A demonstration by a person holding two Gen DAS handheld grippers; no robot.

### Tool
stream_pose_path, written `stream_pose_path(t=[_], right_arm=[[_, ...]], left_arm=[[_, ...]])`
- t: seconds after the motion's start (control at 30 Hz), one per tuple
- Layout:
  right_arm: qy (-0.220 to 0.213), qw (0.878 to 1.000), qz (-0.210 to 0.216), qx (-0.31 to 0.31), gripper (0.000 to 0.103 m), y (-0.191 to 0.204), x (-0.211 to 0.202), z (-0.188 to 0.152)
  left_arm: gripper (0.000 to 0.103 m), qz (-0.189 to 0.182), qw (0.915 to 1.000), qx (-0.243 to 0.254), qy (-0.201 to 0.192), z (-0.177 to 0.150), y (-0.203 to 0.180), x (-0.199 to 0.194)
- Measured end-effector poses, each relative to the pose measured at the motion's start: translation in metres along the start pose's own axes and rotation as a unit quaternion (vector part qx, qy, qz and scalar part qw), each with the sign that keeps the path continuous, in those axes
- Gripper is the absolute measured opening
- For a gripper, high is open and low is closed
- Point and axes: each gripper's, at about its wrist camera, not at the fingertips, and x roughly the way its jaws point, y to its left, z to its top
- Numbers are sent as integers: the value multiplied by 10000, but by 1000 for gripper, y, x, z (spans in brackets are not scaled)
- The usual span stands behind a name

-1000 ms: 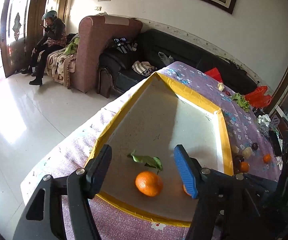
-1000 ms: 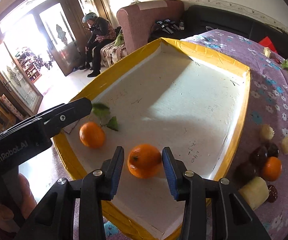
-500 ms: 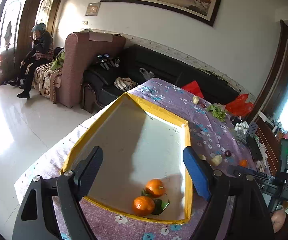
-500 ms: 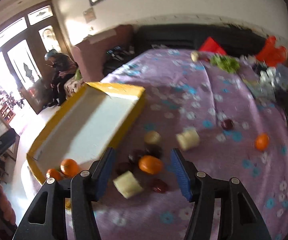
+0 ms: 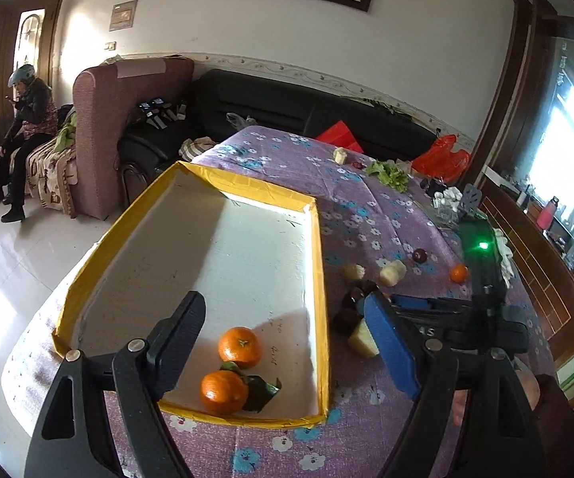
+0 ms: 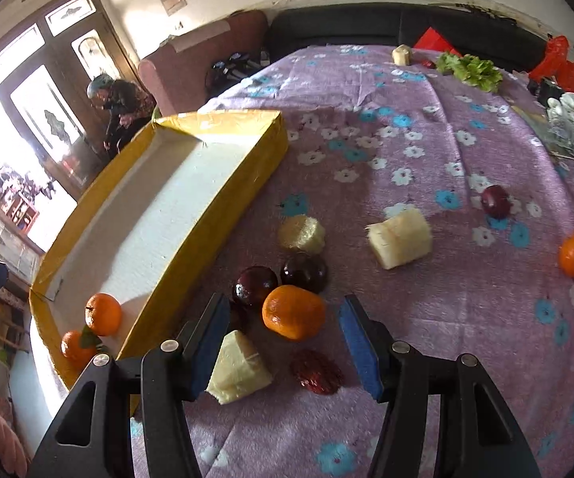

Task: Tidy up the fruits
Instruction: 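Carry both oranges into the yellow tray and open both tools, then grasp the pale yellow fruit chunk with the left tool while the right tool grasps an orange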

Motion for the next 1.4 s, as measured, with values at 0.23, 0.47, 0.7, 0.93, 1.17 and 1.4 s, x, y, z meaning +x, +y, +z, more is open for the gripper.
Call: stream_pose_path(t=[0.23, 0.47, 0.7, 0.93, 1.17, 1.4], right_arm=[[22, 9995, 209, 221, 39, -11, 5, -4], [-246, 9984, -59, 513, 38, -47, -16, -16], [-403, 9914, 245, 1218, 39, -93, -26, -21], [-403, 9914, 312, 1202, 39, -93, -28, -22], [-423, 9918, 291, 1173, 39, -92, -28, -23], [-552, 9939, 31, 958, 39, -85, -29, -22]], left_arm=[[82, -259, 9971, 651, 288, -10, -39, 18], [82, -326, 9877, 1348, 729, -26, -89, 53], [81, 46, 9760, 1812, 1212, -33, -113, 106], [81, 188, 9731, 1746, 1489, -36, -111, 135], [44, 193, 9715, 1888, 1417, -43, -116, 133], [44, -140, 9874, 1191, 1035, -27, -93, 97]])
